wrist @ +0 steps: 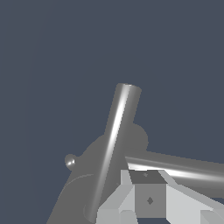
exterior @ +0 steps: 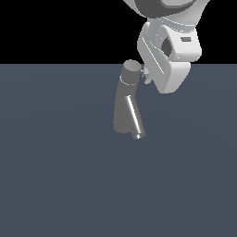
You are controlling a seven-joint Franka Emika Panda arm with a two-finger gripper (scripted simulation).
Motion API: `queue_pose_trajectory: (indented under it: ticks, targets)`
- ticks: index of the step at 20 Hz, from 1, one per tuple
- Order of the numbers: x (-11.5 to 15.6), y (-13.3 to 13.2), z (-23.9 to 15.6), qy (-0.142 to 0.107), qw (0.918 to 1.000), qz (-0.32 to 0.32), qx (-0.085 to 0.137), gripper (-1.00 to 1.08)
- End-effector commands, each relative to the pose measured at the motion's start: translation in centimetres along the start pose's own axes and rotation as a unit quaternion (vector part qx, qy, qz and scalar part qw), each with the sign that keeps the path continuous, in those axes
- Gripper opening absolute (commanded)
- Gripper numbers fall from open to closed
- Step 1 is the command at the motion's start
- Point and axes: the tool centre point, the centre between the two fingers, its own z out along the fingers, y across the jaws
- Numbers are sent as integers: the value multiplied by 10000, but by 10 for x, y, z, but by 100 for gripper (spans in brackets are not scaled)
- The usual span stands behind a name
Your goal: Turn on the faucet by rotating a designated handle.
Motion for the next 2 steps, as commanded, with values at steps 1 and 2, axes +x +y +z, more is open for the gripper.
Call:
queue_pose_trajectory:
  ticks: [1, 2]
  targets:
    - [41, 9, -4, 228, 9994, 275, -28, -100]
    - [41, 9, -4, 228, 9994, 275, -28, -100]
